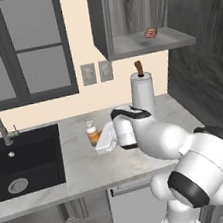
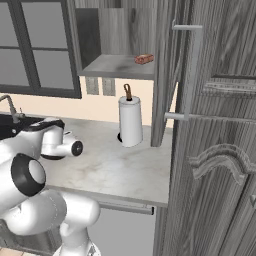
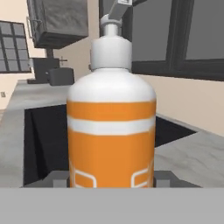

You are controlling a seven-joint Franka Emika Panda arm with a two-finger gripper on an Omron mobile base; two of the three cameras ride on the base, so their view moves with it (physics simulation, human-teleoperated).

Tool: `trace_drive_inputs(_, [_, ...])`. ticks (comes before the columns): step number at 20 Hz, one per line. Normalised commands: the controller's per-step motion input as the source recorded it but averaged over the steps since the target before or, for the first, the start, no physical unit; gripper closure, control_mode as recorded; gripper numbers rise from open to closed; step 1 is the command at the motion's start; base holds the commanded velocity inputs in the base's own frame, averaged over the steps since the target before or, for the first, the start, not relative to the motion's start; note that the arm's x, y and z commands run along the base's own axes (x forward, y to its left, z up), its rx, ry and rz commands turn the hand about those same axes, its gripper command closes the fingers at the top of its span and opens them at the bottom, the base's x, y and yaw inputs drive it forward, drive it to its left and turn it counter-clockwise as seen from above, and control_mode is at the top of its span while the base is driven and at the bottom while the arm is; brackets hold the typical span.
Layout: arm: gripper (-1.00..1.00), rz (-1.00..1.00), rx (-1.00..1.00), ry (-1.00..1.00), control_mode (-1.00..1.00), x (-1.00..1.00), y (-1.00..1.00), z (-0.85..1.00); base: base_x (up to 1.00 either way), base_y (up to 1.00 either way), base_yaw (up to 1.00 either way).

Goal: Locate and retrieve the bar soap and soap dispenser from the cabinet. Place them next to the sink.

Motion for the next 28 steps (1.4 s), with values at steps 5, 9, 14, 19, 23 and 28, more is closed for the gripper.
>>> trace_drive_inputs(5, [1.0,0.02,0.02,-0.01,-1.0,0.37,0.11,-0.26,0.0,0.0,0.0])
trace_drive_inputs(9, [1.0,0.01,0.01,-0.04,-1.0,0.33,0.15,-0.23,0.0,0.0,0.0])
trace_drive_inputs(14, [1.0,0.0,0.0,-0.03,-1.0,0.33,0.12,-0.23,0.0,0.0,0.0])
trace_drive_inputs(19, [1.0,0.0,0.0,-0.01,-1.0,0.35,0.12,-0.2,0.0,0.0,0.0])
trace_drive_inputs(23, [1.0,0.0,-0.04,0.01,-1.0,0.33,0.14,-0.11,0.0,0.0,0.0])
trace_drive_inputs(28, [1.0,0.0,-0.04,0.0,-1.0,0.34,0.18,-0.16,0.0,0.0,0.0])
